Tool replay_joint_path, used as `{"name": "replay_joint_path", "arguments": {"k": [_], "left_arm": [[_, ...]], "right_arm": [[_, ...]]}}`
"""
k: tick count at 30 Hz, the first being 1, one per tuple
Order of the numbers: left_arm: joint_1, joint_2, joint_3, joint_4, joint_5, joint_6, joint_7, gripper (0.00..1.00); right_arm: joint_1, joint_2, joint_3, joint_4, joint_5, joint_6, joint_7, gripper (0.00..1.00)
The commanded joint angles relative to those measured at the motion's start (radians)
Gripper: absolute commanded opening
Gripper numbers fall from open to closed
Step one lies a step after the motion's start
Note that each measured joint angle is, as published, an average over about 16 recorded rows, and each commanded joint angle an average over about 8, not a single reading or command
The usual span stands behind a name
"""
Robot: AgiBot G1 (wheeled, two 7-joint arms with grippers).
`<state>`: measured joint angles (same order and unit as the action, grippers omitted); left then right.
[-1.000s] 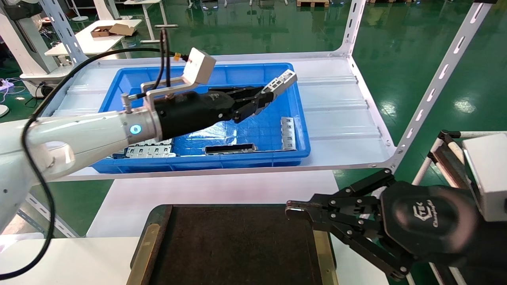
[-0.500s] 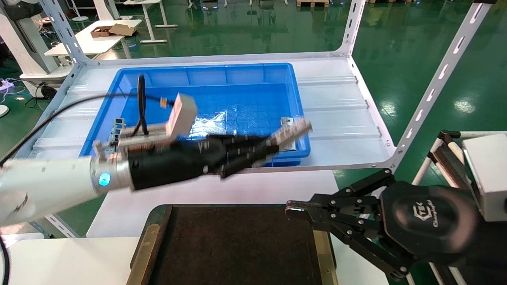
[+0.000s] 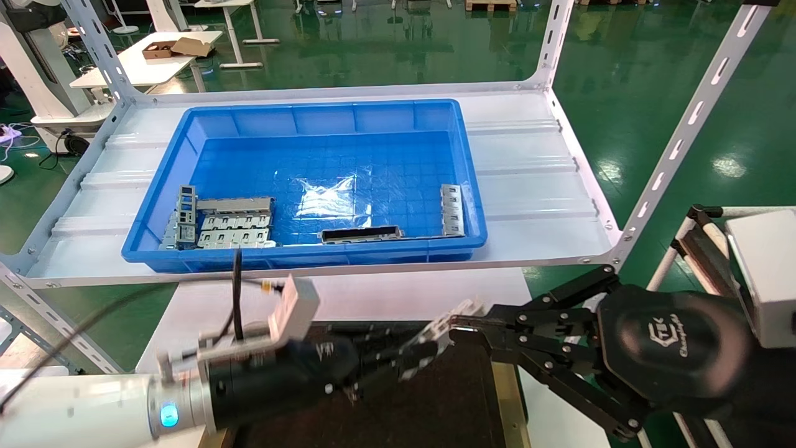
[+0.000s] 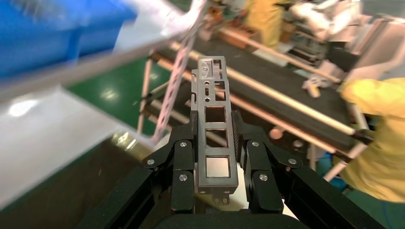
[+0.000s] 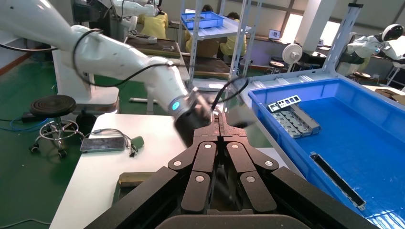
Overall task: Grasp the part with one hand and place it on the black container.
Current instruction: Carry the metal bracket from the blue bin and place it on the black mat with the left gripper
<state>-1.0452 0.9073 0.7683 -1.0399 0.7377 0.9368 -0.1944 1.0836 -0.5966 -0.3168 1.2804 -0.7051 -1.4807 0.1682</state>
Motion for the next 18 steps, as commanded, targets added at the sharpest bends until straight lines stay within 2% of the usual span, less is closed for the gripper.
{"name": "replay_joint_path", "arguments": {"k": [1,9,18], "left_arm": [[0.061,-0.024,0.002,-0.077,0.005,-0.078,-0.016,0.00],[0.210,0.004,0.036,-0.178,0.035,-0.401,-0.105,0.00],[0.260,0.120,0.088,-0.135,0.055,-0.675,-0.180,0.00]], "right_arm": [[0.000,0.000,0.000,0.000,0.000,0.000,0.000,0.00],[0.000,0.000,0.000,0.000,0.000,0.000,0.000,0.00],[0.000,0.000,-0.001,0.000,0.000,0.000,0.000,0.00]]}}
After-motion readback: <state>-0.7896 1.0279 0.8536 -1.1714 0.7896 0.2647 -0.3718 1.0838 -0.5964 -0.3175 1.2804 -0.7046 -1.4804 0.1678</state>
